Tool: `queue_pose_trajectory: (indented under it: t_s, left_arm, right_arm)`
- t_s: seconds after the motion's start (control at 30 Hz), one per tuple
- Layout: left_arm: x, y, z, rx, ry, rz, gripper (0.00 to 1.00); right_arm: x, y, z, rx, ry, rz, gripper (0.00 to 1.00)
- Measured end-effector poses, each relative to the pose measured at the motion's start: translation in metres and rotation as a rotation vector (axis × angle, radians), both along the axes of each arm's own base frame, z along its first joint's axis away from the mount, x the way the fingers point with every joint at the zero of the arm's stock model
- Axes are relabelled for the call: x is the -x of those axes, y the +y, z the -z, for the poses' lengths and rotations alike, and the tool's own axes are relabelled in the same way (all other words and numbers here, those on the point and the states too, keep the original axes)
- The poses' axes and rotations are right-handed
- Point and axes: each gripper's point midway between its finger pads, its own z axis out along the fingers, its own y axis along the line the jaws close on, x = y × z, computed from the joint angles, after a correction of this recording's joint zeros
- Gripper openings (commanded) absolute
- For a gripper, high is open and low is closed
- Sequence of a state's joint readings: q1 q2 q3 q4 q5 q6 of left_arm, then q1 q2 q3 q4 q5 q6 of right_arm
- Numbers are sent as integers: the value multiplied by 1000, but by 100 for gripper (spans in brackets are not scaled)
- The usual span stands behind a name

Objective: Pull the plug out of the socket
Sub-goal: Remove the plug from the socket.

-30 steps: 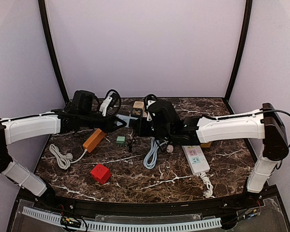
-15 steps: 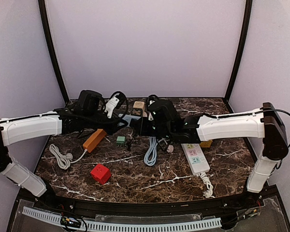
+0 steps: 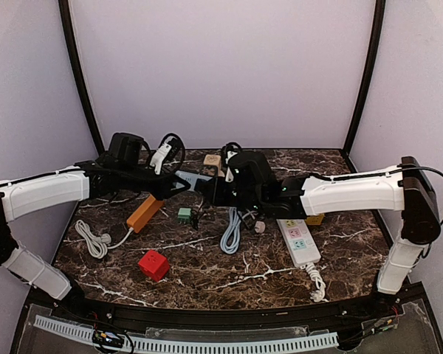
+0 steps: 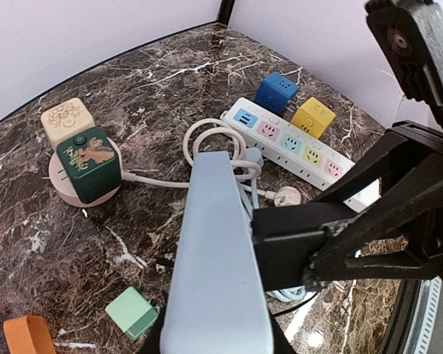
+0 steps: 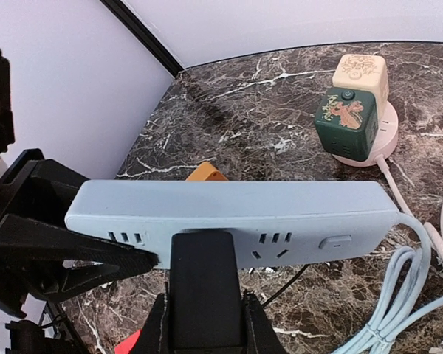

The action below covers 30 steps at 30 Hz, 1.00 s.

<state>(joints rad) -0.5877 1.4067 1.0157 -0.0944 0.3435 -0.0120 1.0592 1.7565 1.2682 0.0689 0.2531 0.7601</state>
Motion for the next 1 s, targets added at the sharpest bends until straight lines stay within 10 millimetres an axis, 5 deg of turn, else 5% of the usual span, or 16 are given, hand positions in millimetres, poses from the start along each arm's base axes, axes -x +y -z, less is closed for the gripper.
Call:
queue_pose_trajectory:
  t_s: [0.13,0.4,0.67,1.0]
  left_arm:
    - [-4,11,-1,62,72,2,1]
    - [-5,19,-1,98,125,-5,1]
    - [-6,20,-1,98,124,-15,1]
    - [-25,48,1,118,168,-132,1]
  right_arm:
    - [0,1,-1,-8,-9,-2,0]
    - [-27,-38,26,108,12,122,0]
    - [-27,-41,28,131,1,125,0]
    - [-14,-67,17,181,-57,102,0]
